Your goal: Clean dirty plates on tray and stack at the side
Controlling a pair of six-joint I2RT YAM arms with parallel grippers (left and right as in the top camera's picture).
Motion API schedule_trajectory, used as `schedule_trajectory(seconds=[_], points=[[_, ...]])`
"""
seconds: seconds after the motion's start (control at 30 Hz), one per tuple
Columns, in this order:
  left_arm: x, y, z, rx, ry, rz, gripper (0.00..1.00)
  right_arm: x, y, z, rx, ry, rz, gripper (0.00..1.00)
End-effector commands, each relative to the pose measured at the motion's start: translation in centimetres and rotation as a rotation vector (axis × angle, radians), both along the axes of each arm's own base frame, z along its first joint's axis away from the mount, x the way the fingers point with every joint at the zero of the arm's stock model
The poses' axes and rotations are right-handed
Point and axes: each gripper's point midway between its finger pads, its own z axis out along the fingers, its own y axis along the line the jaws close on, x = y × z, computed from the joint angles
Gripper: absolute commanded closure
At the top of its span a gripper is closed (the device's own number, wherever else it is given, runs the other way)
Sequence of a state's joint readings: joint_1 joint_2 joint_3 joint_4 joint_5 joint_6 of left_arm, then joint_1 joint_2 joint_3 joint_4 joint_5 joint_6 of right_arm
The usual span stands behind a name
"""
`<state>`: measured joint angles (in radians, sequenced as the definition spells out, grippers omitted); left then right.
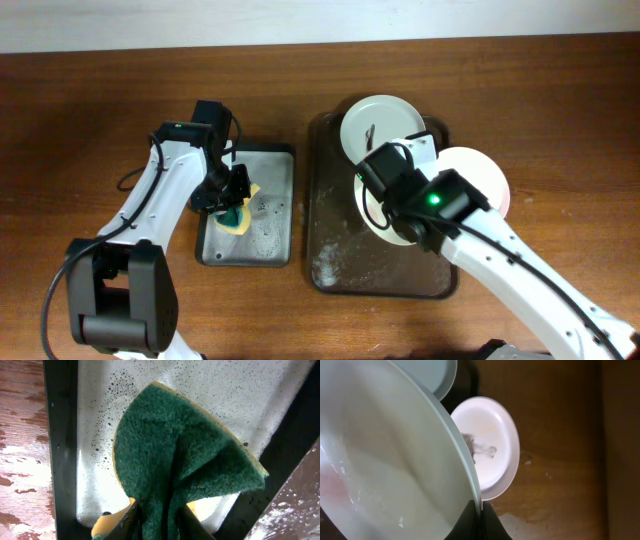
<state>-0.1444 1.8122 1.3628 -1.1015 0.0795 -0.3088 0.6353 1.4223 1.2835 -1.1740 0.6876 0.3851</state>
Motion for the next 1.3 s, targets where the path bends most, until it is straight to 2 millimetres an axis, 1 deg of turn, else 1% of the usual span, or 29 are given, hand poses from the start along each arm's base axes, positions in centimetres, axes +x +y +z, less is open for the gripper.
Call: schedule_trajectory(seconds=[0.0,0.07,0.1,0.13,0.2,0.27,0.3,0.57,0.77,1.13,1.27], points=[[0.0,-0.2,0.1,-0.014,-0.004,-0.01,0.76,-0.5,1.0,2.7,-0.063,-0.101,0.051,0.96],[0.0,-0.2,0.1,-0.014,-0.002,-0.01,0.73,-1.2,2.0,3.8,-0.161,-0.144,0.114,0.96],[-0.1,-0.2,0.1,-0.014,-0.001,-0.01,0.71,-1.5,2.7,4.6,-0.214,-0.185,0.15,0.96],[-0.1,-0.2,0.1,-0.014,-0.001,-0.011,0.7,-1.8,3.5,5.6,-0.255,-0.234,0.183,0.96],[-0.1,-0.2,0.1,-0.014,0.0,-0.011,0.69,-2.1,4.5,7.0,-0.313,-0.311,0.221,0.96],[-0.2,-0.2,0.1,-0.013,0.005,-0.011,0.69,-2.5,5.3,7.6,-0.331,-0.342,0.25,0.96],[-0.3,-0.1,0.1,-0.013,0.008,-0.01,0.69,-2.6,5.5,7.6,-0.33,-0.344,0.258,0.96],[-0.3,-0.1,0.1,-0.013,0.007,-0.01,0.66,-2.6,5.4,7.7,-0.356,-0.341,0.269,0.96],[-0.3,-0.1,0.1,-0.013,0.007,-0.01,0.62,-2.6,5.4,7.7,-0.356,-0.341,0.269,0.96],[-0.3,-0.2,0.1,-0.013,0.007,-0.01,0.61,-2.5,5.4,7.7,-0.355,-0.342,0.268,0.96],[-0.3,-0.1,0.1,-0.013,0.008,-0.01,0.6,-2.4,5.1,7.7,-0.349,-0.343,0.253,0.96]])
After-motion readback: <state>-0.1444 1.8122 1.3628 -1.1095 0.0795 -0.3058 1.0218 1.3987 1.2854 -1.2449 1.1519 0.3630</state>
